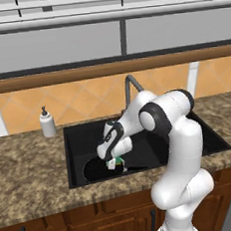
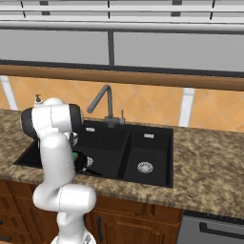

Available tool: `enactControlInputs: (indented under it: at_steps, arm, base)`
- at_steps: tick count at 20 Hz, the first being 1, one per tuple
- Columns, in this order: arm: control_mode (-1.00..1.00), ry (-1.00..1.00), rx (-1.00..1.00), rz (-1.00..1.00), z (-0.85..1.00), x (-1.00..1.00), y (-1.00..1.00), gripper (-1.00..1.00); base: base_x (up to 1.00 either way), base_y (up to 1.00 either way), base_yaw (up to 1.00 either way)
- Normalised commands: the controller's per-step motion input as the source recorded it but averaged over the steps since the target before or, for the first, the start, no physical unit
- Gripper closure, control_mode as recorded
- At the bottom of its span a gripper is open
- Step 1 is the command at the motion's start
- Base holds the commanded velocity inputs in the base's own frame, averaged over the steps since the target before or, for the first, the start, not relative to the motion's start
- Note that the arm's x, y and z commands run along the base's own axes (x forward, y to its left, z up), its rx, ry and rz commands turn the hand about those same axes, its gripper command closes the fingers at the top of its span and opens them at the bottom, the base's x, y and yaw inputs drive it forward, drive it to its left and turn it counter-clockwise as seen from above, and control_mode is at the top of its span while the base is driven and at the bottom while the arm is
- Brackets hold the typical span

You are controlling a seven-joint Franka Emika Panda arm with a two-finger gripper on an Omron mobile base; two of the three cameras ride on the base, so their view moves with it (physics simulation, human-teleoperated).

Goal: Pick the pan and sponge and place them into the sink. Then turn on the water.

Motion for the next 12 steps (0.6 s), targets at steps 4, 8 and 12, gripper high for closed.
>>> enactControlInputs:
  at_steps: [4,8,12]
  arm:
    - [-1.0,0.03,0.0,-0.07,-0.32,0.27,0.0,1.0]
    - [-1.0,0.01,0.0,-0.06,-0.38,0.16,0.08,1.0]
    - [-1.0,0.0,0.0,-0.06,-0.37,0.14,0.1,1.0]
  base:
    - [0.0,0.0,0.0]
    - [0.0,0.0,0.0]
    - [0.0,0.0,0.0]
